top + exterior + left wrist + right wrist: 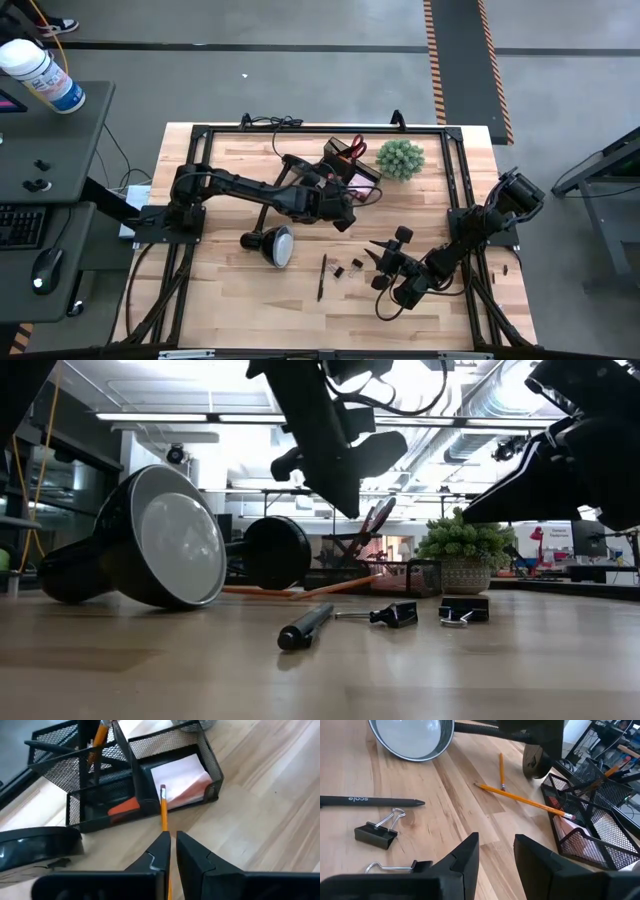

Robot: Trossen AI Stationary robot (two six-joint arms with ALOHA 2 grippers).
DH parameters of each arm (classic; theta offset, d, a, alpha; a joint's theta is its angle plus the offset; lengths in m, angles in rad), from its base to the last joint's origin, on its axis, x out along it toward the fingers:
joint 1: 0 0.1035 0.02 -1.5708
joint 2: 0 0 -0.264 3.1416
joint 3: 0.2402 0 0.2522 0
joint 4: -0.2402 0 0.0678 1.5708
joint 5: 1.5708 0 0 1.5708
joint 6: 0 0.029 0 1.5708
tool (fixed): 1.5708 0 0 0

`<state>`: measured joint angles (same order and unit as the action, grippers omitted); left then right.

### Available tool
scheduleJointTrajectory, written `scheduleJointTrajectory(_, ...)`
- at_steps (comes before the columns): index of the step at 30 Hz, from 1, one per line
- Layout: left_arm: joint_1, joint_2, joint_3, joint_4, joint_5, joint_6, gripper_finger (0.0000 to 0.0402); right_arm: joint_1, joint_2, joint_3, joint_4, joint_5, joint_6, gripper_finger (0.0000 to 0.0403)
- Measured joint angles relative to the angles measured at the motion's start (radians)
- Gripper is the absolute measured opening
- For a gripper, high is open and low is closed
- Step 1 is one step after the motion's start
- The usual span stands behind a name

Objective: Pick and place office supplies into organizer
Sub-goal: Put the bottom orange pencil into the desk organizer

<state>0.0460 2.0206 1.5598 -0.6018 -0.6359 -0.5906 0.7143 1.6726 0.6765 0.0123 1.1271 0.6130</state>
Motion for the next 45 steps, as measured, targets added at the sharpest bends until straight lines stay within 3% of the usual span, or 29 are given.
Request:
scheduleJointTrajectory(12,0.084,0.023,0.0,0.003,0.203,-0.095,0.0091,0.0,0.0,0.0,0.024,0.0,-0.009,0.0114)
scheduleJointTrajectory(28,0.105,0.092,-0.001,0.031,0.228,-0.095,0.0222,0.0,0.0,0.0,0.033,0.0,-0.011,0.0114)
scheduleJointTrajectory(45,0.118,0.169,-0.001,0.059,0.239,-0.095,0.0241,0.0,0.0,0.001,0.06,0.0,-0.038,0.0114)
